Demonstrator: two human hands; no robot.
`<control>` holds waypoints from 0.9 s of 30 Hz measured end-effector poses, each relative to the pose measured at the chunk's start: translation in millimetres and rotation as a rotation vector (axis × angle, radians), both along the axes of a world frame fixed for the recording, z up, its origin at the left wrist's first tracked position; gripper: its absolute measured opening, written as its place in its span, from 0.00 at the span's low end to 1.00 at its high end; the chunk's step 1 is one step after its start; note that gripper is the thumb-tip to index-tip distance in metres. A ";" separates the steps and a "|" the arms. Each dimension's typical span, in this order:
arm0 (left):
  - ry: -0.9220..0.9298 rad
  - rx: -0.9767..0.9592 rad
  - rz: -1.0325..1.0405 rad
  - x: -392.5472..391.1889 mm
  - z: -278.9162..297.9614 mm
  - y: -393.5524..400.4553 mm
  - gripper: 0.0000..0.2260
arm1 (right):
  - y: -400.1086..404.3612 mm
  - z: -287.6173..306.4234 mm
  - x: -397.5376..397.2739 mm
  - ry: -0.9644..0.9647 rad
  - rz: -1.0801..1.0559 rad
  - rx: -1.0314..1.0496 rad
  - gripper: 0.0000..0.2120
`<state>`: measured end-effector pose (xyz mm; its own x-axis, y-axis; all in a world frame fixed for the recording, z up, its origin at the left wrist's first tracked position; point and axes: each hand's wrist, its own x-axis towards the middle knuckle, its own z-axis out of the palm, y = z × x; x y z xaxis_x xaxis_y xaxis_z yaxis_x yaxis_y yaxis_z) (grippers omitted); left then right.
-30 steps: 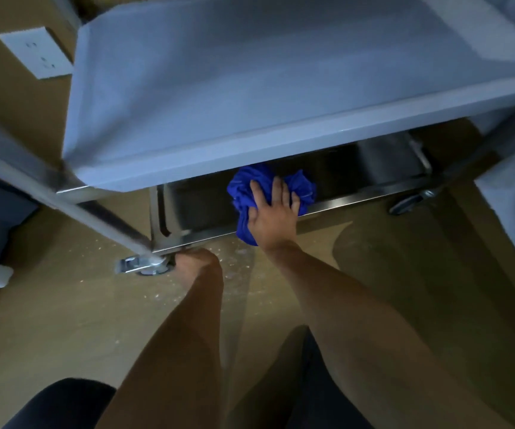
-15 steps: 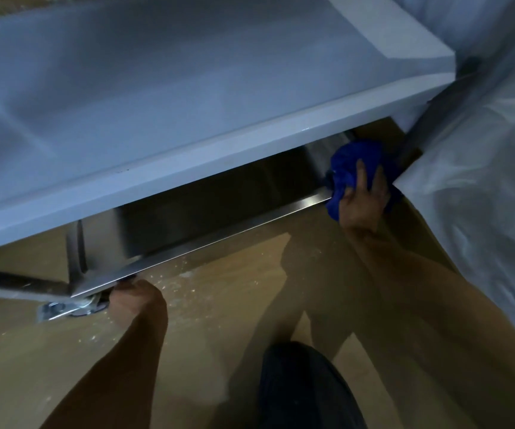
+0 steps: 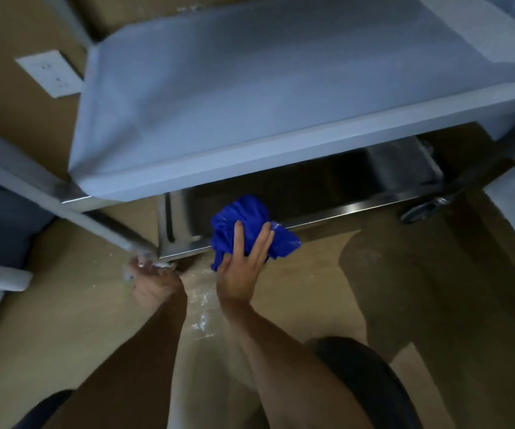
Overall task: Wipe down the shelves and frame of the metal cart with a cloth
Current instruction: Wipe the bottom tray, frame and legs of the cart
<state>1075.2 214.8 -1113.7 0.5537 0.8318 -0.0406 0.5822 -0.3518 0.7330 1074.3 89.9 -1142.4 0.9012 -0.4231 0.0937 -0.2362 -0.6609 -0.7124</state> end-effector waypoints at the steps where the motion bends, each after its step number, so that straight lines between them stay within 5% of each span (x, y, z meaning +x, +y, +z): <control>1: -0.022 -0.011 -0.028 0.4 12.3 2.9 0.18 | 12.6 5.8 0.4 -0.033 -0.008 0.092 0.35; 4: 0.103 0.058 -0.181 -1.0 18.7 33.9 0.14 | 27.4 10.5 -3.4 -0.031 -0.019 0.112 0.36; 9: 0.185 0.058 -0.252 -5.6 33.9 34.7 0.15 | -79.3 -0.7 16.6 0.068 -0.136 -0.210 0.35; 16: 0.122 -0.046 -0.171 -0.7 29.4 25.0 0.18 | -8.9 -2.0 16.2 -0.017 0.398 -0.628 0.44; 21: 0.113 -0.062 -0.169 -1.7 30.8 32.2 0.16 | 94.9 4.0 18.4 -0.057 0.593 -0.618 0.35; 27: 0.133 0.042 -0.206 -4.4 14.3 32.2 0.21 | 53.4 6.9 20.6 -0.103 0.617 -0.586 0.40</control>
